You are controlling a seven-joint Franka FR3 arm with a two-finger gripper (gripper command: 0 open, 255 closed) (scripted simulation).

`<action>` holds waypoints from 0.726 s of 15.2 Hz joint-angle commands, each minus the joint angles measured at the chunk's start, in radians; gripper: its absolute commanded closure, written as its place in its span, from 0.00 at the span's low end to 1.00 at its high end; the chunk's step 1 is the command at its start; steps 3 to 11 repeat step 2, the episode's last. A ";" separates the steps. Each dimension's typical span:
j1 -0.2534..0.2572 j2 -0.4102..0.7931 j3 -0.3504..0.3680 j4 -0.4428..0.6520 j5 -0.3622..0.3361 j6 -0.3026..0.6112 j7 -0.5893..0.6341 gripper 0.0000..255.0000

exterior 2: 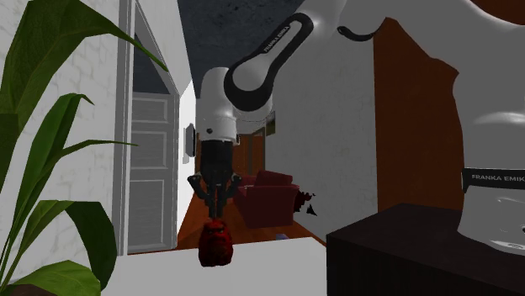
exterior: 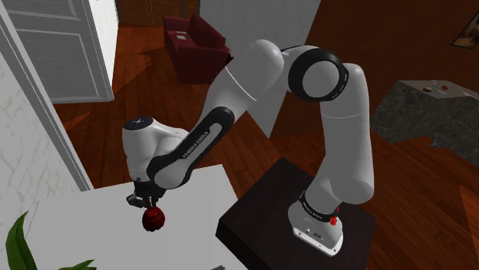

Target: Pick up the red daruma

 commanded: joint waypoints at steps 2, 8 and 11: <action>-0.003 -0.013 0.005 0.000 0.006 -0.013 -0.002 1.00; -0.003 -0.013 0.005 0.000 0.006 -0.013 -0.002 1.00; -0.003 -0.013 0.005 0.000 0.006 -0.013 -0.002 1.00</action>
